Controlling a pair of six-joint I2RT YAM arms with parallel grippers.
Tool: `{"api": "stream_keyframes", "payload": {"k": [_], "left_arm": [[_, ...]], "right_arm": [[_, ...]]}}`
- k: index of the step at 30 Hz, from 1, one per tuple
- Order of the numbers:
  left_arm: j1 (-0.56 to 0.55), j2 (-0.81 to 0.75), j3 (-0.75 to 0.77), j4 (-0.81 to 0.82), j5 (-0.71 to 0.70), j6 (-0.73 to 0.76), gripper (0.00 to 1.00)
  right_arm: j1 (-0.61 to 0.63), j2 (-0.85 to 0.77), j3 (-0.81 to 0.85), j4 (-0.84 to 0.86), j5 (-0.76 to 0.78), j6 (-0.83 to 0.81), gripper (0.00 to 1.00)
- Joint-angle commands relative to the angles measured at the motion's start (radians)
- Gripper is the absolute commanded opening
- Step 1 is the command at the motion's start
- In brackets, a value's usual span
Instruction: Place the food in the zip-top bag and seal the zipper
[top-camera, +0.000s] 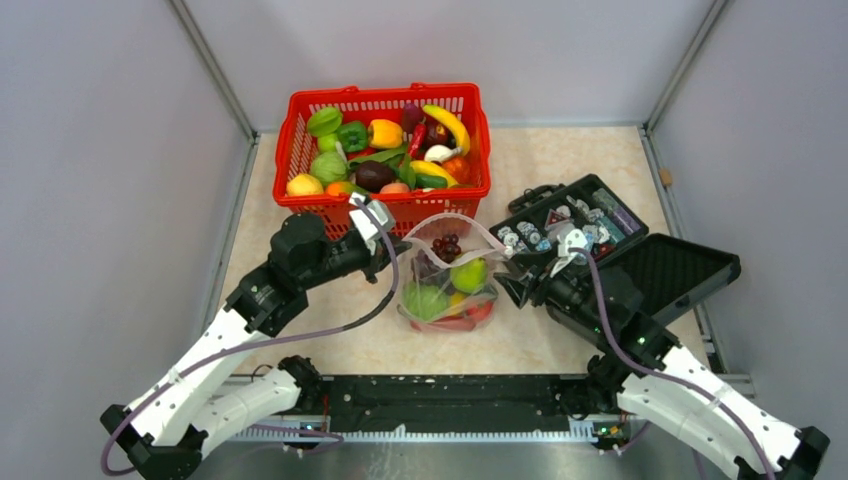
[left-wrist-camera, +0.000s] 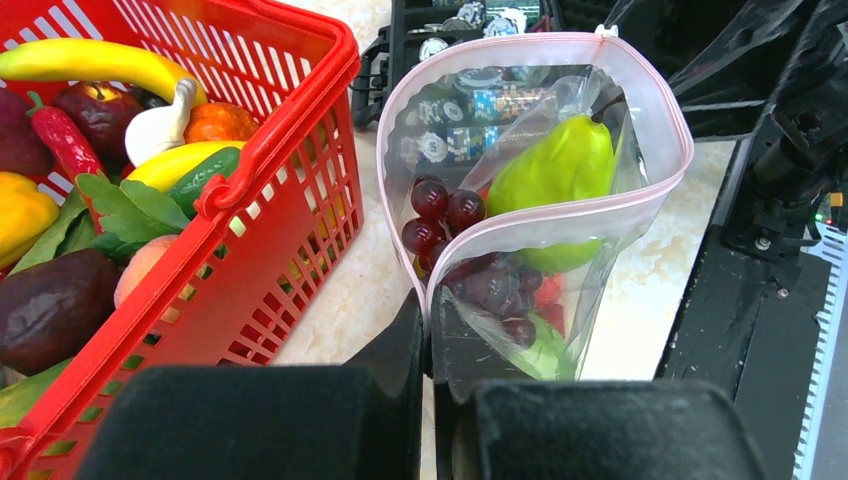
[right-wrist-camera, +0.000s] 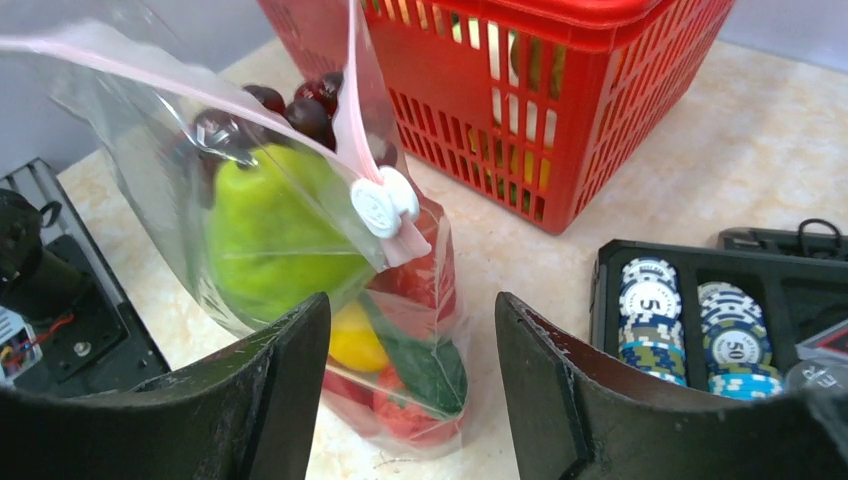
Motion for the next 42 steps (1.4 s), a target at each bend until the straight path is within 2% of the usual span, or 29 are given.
{"api": "stream_keyframes", "payload": {"k": [1,5,10,13,19,26,31,34,38,42], "left_arm": [[0.003,-0.031,0.044,0.037,0.028,0.034,0.0],[0.003,-0.033,0.044,0.028,0.036,0.04,0.0],[0.003,-0.031,0.043,0.025,0.041,0.043,0.0],[0.005,-0.031,0.043,0.023,0.043,0.044,0.0],[0.005,-0.034,0.046,0.021,0.039,0.042,0.0],[0.005,-0.033,0.047,0.02,0.042,0.041,0.0],[0.005,-0.032,0.045,0.021,0.048,0.035,0.0],[0.005,-0.035,0.047,0.019,0.05,0.034,0.0],[0.005,-0.035,0.047,0.019,0.052,0.033,0.0],[0.005,-0.034,0.047,0.018,0.055,0.035,0.0]], "right_arm": [[-0.028,0.011,-0.067,0.29,-0.085,-0.004,0.6],[-0.169,0.019,-0.131,0.434,-0.294,0.068,0.59],[-0.38,0.05,-0.199,0.679,-0.64,0.228,0.62],[-0.441,0.118,-0.212,0.809,-0.776,0.302,0.62],[-0.444,0.223,-0.215,0.928,-0.833,0.295,0.62],[-0.445,0.35,-0.196,1.07,-0.912,0.341,0.53],[-0.444,0.396,-0.206,1.153,-0.89,0.367,0.49],[-0.445,0.406,-0.199,1.148,-0.88,0.355,0.41],[-0.449,0.407,-0.198,1.116,-0.841,0.322,0.39],[-0.451,0.418,-0.197,1.12,-0.824,0.311,0.32]]}}
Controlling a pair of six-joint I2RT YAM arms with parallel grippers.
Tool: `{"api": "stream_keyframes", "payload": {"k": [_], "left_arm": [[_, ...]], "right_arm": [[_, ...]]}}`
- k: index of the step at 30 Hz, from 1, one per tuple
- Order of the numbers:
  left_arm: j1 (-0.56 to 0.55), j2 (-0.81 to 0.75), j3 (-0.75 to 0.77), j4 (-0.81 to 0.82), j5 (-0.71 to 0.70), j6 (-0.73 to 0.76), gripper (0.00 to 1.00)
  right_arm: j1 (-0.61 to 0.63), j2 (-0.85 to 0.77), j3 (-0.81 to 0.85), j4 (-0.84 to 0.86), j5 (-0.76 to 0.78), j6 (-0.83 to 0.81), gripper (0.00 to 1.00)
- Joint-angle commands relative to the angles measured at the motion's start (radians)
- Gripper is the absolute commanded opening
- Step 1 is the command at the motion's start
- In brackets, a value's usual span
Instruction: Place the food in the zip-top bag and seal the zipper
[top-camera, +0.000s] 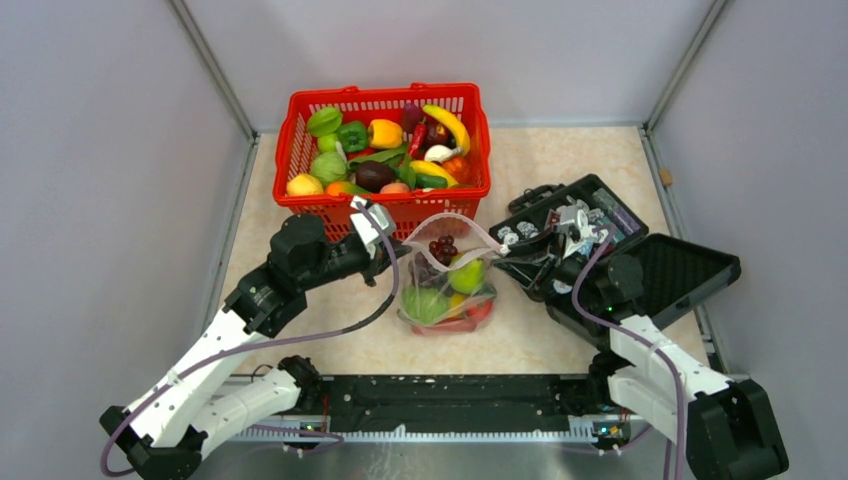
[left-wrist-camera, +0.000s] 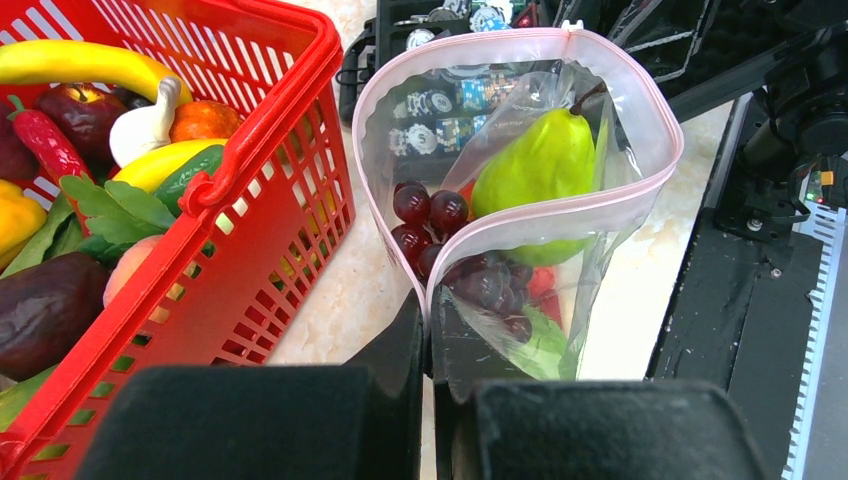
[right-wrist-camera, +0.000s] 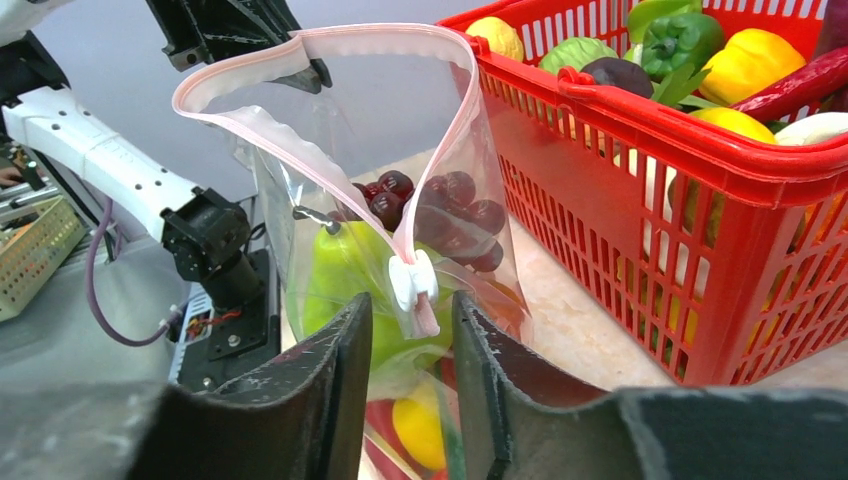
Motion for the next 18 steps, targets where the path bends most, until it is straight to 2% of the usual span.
{"api": "stream_keyframes", "payload": {"k": [1,5,9,13,18], "left_arm": [[0.005,-0.02,0.047,0.051,0.023,0.006,0.0],[0.005,-0.02,0.047,0.049,0.029,0.004,0.0],[0.005,-0.019,0.05,0.049,0.031,0.004,0.0],[0.005,-0.013,0.052,0.05,0.036,0.004,0.0],[0.005,-0.006,0.053,0.052,0.041,0.001,0.0]], "right_arm": [[-0.011,0.014,0.015,0.074,0.026,-0.036,0.31],[-0.014,0.014,0.018,0.077,0.042,-0.039,0.31],[-0.015,0.013,0.013,0.075,0.08,-0.057,0.39],[-0.02,0.03,0.027,0.076,0.056,-0.066,0.41],[-0.029,0.045,0.053,0.076,-0.001,-0.062,0.48]]}}
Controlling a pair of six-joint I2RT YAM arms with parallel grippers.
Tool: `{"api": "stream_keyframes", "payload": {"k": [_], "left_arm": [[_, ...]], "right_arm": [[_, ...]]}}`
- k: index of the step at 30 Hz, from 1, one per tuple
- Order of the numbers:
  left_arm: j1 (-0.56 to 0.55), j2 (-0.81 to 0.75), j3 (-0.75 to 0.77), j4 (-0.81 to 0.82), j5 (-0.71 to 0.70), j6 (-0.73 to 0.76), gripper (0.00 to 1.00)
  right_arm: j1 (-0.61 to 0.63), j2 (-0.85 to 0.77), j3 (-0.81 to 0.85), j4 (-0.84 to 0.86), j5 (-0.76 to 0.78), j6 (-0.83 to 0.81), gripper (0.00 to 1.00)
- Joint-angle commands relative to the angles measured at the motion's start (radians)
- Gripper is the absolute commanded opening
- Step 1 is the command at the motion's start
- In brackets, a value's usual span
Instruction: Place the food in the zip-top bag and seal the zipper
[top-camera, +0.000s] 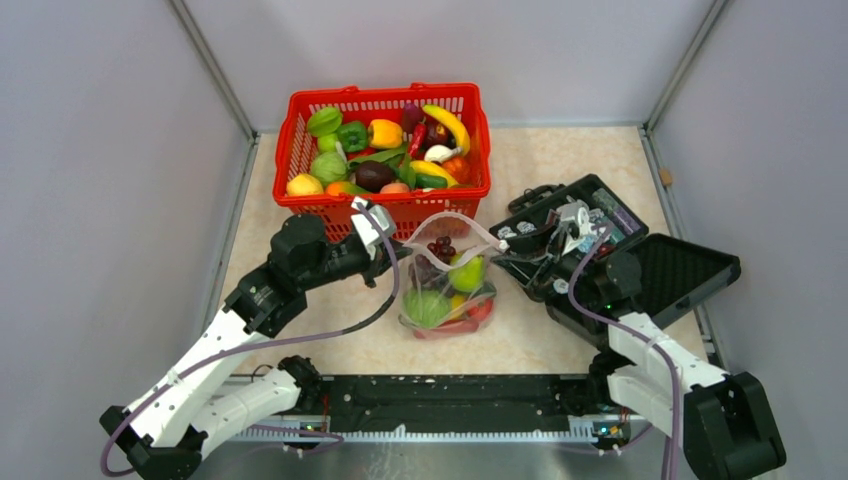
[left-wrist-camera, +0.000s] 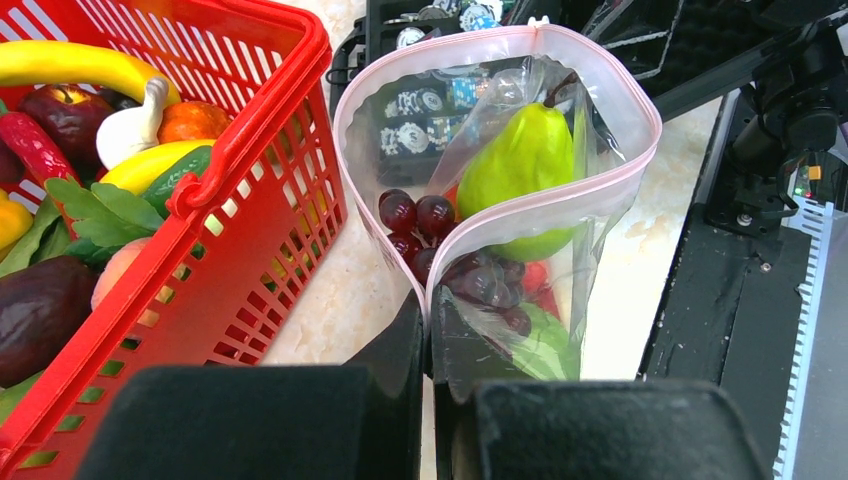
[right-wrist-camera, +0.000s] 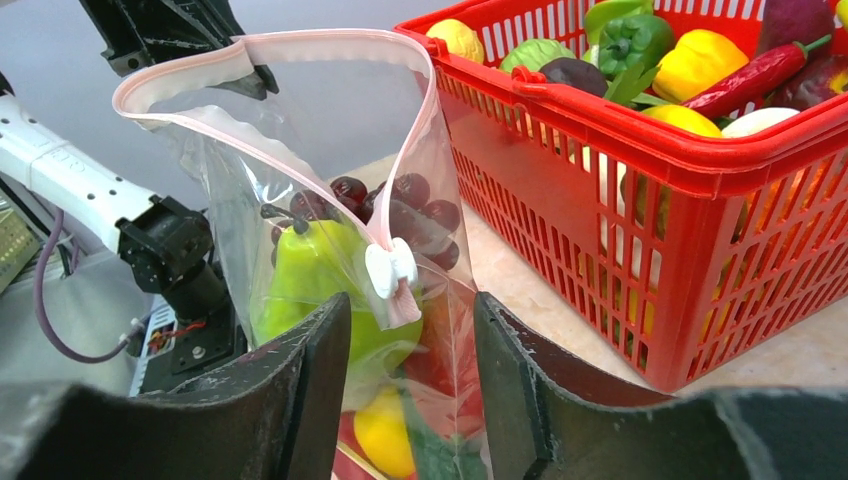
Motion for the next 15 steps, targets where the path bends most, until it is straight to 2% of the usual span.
{"api": "stream_keyframes", "payload": {"k": [1,5,9,11,15], "left_arm": [[0.005,-0.006,0.053,0.056,0.027,0.001,0.0],[0.005,-0.006,0.052,0.052,0.026,0.0,0.0],[0.005,-0.008,0.049,0.057,0.024,-0.003,0.0],[0.005,-0.006,0.049,0.061,0.025,-0.005,0.0],[0.005,0.002,0.052,0.063,0.031,-0.005,0.0]], "right_arm": [[-0.021,0.008,0.061,0.052,-0.061,-0.03,0.51],[-0.031,0.025,0.086,0.053,-0.129,-0.02,0.62],[-0.031,0.054,0.069,0.152,-0.141,0.053,0.64],[-0.031,0.077,0.062,0.2,-0.143,0.079,0.61],[-0.031,0.108,0.054,0.255,-0.148,0.103,0.47]]}}
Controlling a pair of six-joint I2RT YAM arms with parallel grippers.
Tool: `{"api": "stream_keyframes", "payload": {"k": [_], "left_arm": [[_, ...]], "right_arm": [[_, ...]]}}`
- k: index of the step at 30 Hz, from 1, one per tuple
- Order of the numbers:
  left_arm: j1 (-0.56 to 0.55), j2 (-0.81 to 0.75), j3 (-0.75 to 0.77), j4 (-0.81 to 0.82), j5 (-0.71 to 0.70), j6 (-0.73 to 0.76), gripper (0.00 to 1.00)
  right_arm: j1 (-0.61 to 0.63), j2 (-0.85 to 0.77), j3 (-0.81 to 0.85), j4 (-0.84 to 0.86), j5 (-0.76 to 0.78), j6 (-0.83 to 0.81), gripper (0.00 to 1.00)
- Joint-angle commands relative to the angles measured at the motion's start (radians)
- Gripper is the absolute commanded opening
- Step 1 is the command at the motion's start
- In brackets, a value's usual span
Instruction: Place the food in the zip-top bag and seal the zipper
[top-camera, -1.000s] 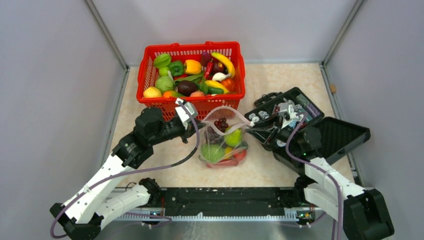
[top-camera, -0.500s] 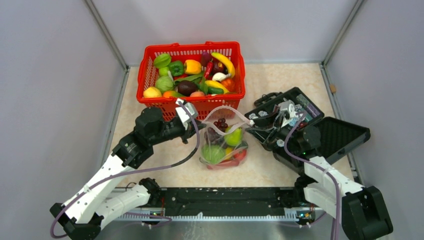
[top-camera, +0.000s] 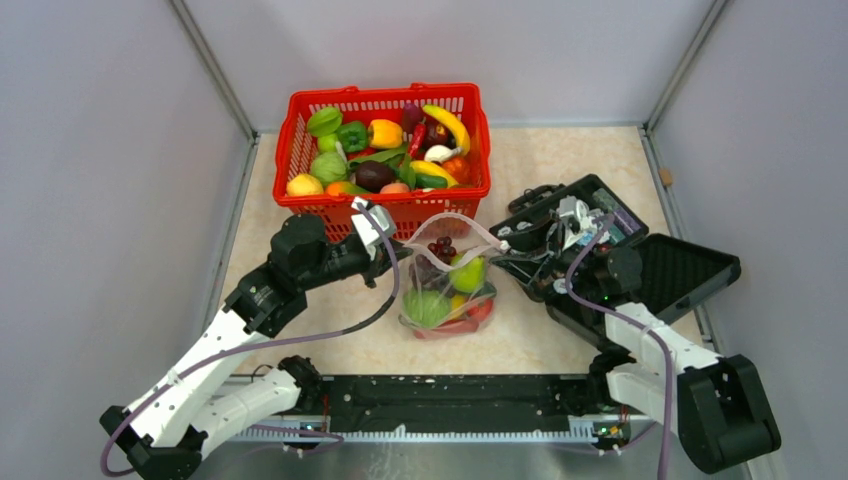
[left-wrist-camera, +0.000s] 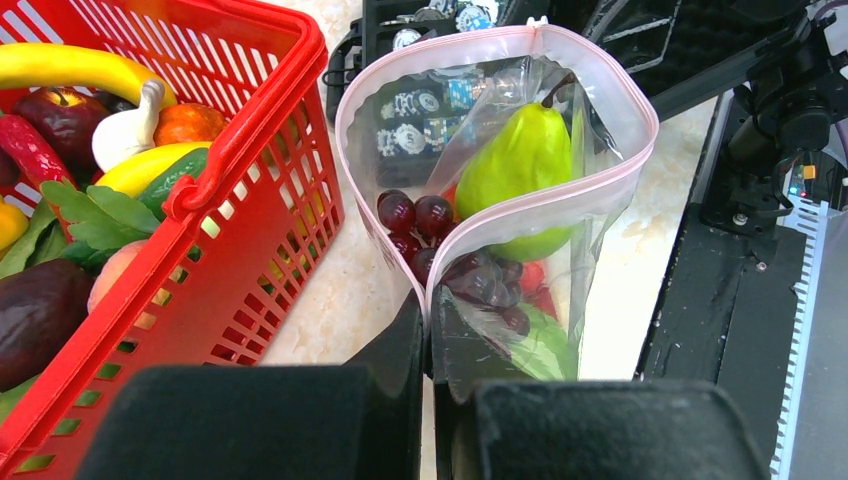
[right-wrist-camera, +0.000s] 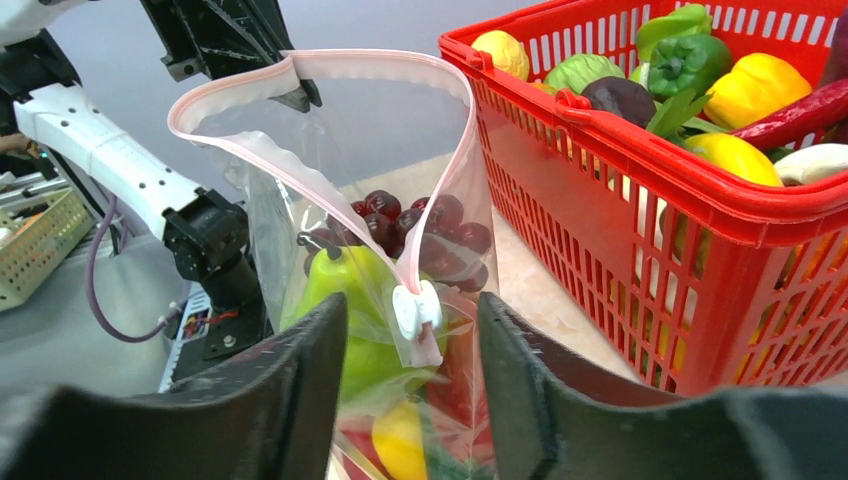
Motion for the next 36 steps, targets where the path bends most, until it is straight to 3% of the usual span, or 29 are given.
{"api": "stream_keyframes", "payload": {"k": [1,10,16,32,34,36], "left_arm": [[0.005,0.001,0.051,0.063,0.021,-0.006,0.0],[0.005,-0.005,0.049,0.063,0.012,-0.009,0.0],[0.005,-0.002,0.052,0.067,0.015,-0.01,0.0],[0.005,-0.004,0.049,0.07,0.012,-0.012,0.0],[0.005,-0.003,0.049,0.067,0.007,-0.01,0.0],[0.005,-0.007,0.051,0.062,-0.001,-0.005,0.0]], "right_arm": [[-0.01,0.027,0.012,0.142,-0.035,0.035,0.45],[-0.01,0.007,0.004,0.069,-0.009,-0.022,0.45],[-0.01,-0.01,-0.024,0.031,0.053,-0.054,0.54],[-0.009,-0.014,-0.015,0.054,0.052,-0.041,0.21],[-0.01,-0.017,-0.006,0.051,0.041,-0.04,0.08],[-0.009,-0.026,0.0,0.033,0.038,-0.041,0.04]]}}
